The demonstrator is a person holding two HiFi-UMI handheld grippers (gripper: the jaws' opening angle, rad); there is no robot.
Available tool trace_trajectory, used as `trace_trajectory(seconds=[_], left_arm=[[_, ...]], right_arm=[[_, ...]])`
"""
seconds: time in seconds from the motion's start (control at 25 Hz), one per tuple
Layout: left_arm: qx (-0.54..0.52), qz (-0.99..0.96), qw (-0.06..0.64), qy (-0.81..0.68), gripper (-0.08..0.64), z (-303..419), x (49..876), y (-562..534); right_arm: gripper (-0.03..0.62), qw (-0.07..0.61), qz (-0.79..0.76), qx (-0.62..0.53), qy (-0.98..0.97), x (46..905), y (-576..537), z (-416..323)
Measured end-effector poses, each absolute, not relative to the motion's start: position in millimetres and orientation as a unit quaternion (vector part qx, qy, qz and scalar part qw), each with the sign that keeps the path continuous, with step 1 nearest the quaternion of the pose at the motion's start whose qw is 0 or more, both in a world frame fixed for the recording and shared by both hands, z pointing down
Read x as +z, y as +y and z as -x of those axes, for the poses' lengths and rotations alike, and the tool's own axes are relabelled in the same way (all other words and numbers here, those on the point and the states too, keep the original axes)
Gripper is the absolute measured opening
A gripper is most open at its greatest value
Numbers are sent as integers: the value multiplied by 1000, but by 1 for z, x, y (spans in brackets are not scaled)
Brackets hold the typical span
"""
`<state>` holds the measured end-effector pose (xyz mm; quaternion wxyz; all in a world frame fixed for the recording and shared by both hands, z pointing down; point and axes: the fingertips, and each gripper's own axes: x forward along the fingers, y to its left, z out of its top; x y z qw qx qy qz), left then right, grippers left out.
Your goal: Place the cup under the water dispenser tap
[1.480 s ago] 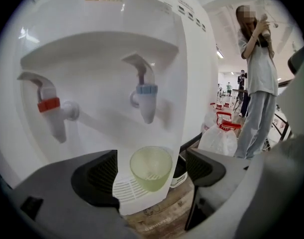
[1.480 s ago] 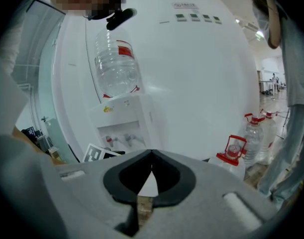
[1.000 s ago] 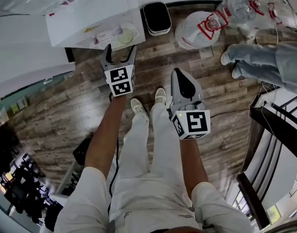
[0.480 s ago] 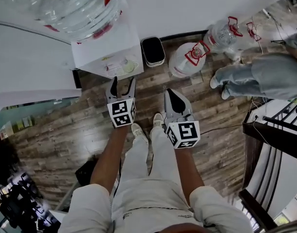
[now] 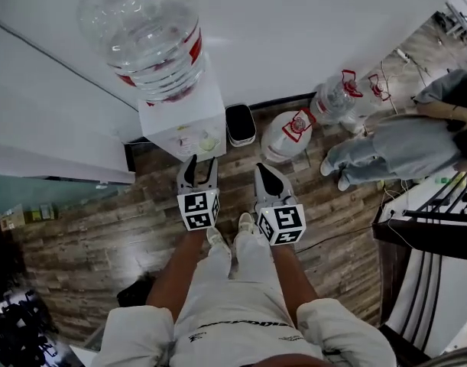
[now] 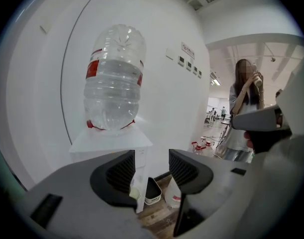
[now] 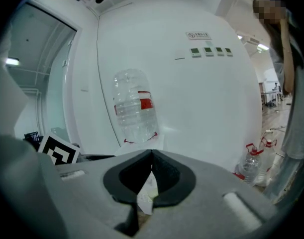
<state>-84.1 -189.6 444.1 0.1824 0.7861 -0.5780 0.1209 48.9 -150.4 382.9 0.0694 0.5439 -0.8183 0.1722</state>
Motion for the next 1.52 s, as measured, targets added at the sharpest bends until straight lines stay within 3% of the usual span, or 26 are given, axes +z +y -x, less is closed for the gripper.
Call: trace_trajectory(seconds=[0.72, 1.52], left_arm=[[69, -813, 122, -565, 3, 76, 293, -142], [37, -838, 73, -539, -3, 51, 230, -109]], right_arm=[[-2, 30, -525, 127, -841, 264, -124, -28], [-2, -8, -529, 90, -844, 209, -105, -40]])
